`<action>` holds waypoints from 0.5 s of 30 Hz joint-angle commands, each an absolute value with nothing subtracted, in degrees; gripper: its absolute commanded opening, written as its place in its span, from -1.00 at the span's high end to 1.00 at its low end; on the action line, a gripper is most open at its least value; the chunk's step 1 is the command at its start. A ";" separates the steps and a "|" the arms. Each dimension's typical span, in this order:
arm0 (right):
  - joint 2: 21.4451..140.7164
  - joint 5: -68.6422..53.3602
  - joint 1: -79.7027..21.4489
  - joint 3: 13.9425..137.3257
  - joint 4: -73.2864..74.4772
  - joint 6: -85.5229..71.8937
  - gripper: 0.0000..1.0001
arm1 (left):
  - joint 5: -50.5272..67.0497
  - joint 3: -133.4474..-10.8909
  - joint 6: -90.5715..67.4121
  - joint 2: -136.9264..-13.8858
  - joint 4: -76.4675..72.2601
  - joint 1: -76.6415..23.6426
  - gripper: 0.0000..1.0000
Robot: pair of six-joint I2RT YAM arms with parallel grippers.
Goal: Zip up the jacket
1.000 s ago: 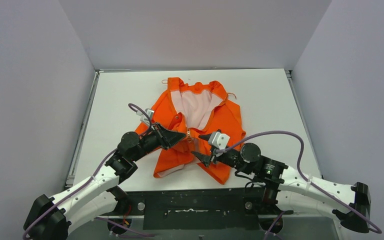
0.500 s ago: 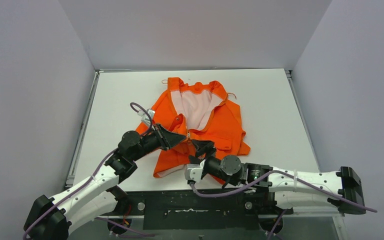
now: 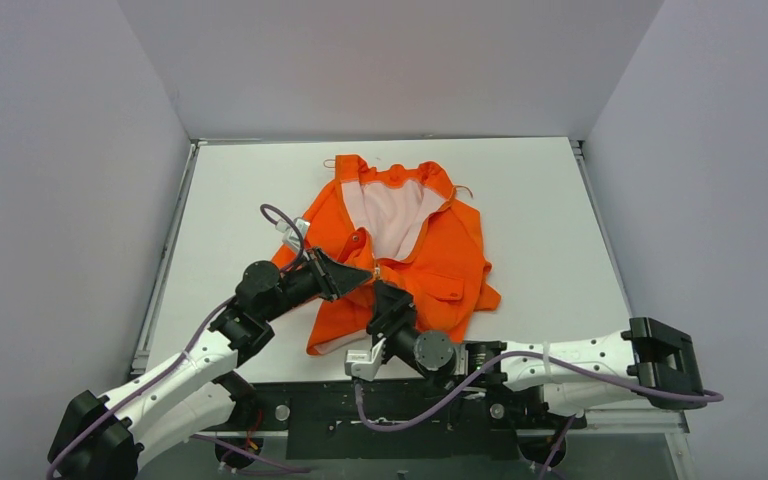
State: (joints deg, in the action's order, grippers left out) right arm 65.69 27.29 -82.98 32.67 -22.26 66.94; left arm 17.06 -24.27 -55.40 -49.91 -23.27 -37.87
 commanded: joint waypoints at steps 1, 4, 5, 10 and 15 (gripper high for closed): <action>67.26 31.29 -83.51 31.13 -32.55 70.82 -0.15 | 18.49 -27.27 -55.98 -49.75 -25.75 -37.44 1.00; 68.05 32.98 -83.33 29.47 -36.98 72.58 -0.11 | 18.62 -27.32 -56.07 -49.77 -25.80 -37.44 1.00; 68.18 33.12 -83.18 29.06 -37.96 72.89 -0.09 | 18.70 -27.33 -56.07 -49.76 -25.76 -37.44 1.00; 68.50 32.88 -81.92 28.25 -40.09 72.12 -0.03 | 18.81 -27.42 -56.16 -49.77 -25.78 -37.44 1.00; 70.18 32.29 -81.60 28.23 -42.08 71.26 0.12 | 19.07 -27.60 -56.16 -49.84 -25.74 -37.42 1.00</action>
